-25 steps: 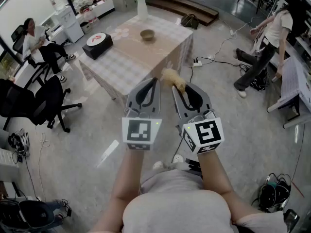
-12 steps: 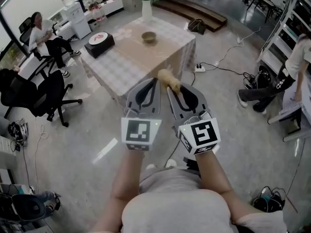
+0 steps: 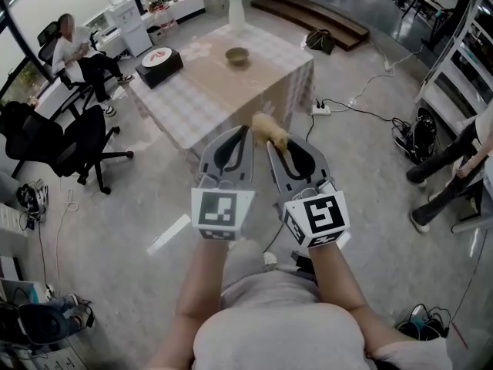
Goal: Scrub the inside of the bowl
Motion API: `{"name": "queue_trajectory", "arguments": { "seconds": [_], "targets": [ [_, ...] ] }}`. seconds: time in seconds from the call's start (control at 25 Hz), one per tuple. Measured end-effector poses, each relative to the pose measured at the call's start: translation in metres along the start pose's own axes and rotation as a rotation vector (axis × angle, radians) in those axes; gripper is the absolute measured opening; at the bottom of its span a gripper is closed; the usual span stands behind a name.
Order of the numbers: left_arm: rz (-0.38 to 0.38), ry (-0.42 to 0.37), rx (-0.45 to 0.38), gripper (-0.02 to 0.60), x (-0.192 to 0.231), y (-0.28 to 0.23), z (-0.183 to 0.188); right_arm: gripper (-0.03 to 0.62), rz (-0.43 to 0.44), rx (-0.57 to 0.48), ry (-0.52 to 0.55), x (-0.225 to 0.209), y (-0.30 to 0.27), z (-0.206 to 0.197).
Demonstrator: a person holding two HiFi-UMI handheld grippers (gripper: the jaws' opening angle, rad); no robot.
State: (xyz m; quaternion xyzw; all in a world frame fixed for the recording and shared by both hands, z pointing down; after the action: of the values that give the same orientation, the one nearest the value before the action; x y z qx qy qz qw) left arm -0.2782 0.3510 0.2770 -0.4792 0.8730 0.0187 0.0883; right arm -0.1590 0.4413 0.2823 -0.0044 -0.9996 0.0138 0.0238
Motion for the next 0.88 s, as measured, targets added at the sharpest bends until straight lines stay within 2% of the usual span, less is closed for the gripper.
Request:
{"name": "queue_trajectory", "arguments": {
  "seconds": [0.36,0.88],
  "targets": [
    [-0.003,-0.004,-0.011,0.011,0.022,-0.029,-0.008,0.092,-0.005,-0.006,-0.002,-0.015,-0.032,-0.009],
    [-0.041,0.017,0.002,0.011,0.083,-0.112,-0.024,0.092,-0.017,0.021,0.008,-0.048,-0.129,-0.009]
  ]
}}
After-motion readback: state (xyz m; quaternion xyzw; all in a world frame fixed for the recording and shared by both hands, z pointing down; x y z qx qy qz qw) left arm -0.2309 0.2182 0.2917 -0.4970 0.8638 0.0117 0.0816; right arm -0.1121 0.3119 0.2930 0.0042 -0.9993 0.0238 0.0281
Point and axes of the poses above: the fingertips, and each gripper's own axes: y backward along the fingers, x to its left, z out of its top, the point moved 10 cm from there along y, backward along the fingers, and after that the axes turned 7 degrees about x, right-handed, at the moved point
